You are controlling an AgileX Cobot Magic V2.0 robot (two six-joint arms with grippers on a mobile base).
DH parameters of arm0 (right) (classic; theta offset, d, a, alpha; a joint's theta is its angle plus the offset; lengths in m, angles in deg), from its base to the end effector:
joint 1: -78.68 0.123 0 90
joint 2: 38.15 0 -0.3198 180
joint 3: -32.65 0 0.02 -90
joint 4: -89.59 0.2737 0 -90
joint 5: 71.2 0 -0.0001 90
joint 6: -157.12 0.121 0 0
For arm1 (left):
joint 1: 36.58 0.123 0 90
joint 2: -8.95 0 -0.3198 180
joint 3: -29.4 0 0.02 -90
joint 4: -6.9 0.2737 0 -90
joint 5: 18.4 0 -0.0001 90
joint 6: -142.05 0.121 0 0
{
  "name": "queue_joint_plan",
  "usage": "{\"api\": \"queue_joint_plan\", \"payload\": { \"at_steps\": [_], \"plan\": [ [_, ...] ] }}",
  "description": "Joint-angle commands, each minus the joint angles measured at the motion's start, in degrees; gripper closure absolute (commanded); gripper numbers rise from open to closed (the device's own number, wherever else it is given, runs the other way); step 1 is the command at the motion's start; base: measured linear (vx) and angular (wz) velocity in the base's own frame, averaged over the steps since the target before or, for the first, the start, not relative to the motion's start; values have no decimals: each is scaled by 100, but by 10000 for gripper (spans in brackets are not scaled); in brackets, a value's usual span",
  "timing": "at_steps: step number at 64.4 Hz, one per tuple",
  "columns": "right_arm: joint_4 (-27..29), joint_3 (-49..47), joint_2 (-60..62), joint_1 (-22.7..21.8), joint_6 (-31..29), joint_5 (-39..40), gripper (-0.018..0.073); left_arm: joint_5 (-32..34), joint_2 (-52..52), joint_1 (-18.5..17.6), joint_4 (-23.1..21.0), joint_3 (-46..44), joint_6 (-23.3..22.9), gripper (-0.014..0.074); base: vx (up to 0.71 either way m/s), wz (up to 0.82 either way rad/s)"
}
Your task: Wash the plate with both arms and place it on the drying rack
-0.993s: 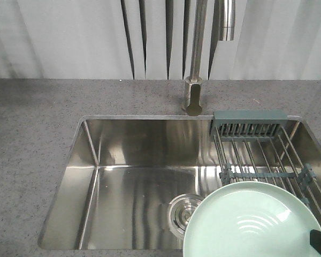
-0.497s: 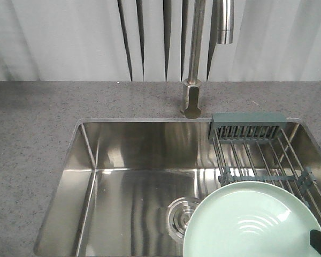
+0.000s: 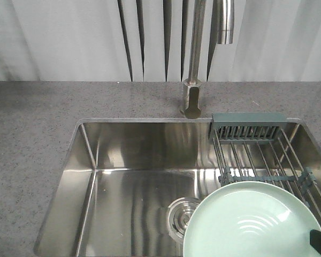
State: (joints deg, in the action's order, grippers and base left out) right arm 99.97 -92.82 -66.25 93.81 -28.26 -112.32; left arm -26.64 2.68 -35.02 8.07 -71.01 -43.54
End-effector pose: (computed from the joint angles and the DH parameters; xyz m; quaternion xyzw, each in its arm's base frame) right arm 0.0804 0.0366 0.2626 -0.1248 0.8700 0.1242 0.4606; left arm 0.0743 0.0024 0.1889 -0.0393 0.7309 -0.0160 0.6812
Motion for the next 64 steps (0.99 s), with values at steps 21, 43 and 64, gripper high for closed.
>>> {"api": "queue_joint_plan", "payload": {
  "at_steps": [21,43,64],
  "plan": [
    [45,-164,-35,-19,-11,385,568,503,88,1,-871,88,-1312,602,0,0],
    [45,-164,-35,-19,-11,385,568,629,88,1,-1364,88,-2407,602,0,0],
    [45,-164,-35,-19,-11,385,568,674,88,1,-3905,69,-4025,602,0,0]
  ]
}}
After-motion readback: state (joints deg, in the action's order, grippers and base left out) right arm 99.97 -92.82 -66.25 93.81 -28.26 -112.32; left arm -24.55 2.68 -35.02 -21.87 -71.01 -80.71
